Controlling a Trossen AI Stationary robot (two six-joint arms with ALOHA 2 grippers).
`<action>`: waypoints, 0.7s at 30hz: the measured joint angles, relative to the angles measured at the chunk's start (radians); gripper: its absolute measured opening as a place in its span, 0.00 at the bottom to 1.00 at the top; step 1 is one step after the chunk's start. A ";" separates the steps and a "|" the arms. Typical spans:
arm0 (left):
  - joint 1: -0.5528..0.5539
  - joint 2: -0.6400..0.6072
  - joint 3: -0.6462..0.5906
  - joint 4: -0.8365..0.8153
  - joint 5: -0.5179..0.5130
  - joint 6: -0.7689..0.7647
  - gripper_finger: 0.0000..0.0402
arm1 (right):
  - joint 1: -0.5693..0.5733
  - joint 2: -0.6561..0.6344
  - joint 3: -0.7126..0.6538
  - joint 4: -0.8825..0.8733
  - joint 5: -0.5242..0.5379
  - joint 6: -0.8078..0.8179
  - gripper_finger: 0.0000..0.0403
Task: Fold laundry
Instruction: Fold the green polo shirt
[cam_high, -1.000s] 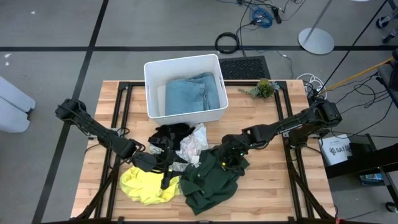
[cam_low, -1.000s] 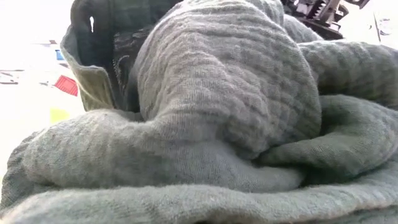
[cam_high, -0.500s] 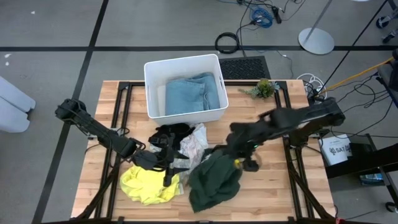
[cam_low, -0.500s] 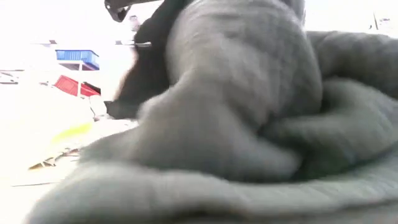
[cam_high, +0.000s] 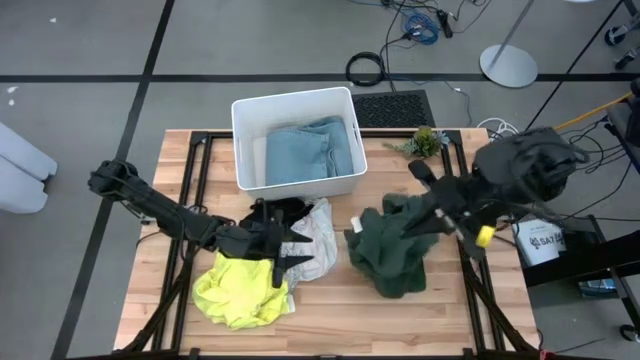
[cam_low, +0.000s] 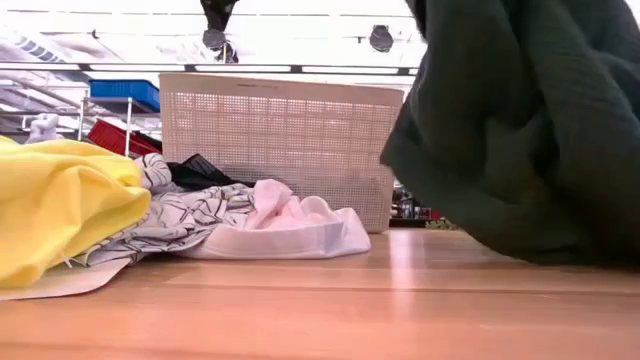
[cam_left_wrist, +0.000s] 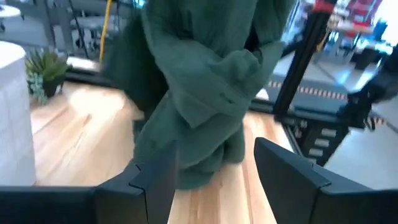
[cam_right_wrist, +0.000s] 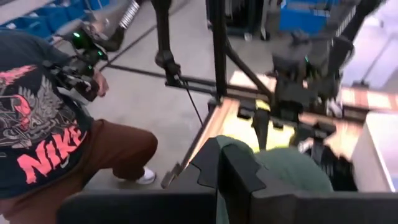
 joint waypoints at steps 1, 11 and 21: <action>0.007 0.000 0.000 0.031 0.019 0.011 0.54 | 0.002 0.000 0.012 0.006 -0.001 -0.012 0.00; 0.083 0.051 0.000 0.235 0.330 0.009 0.54 | 0.001 0.002 0.023 0.107 -0.107 -0.078 0.00; 0.174 0.317 0.000 0.548 0.553 -0.020 0.54 | 0.023 0.005 0.023 0.108 -0.130 -0.025 0.00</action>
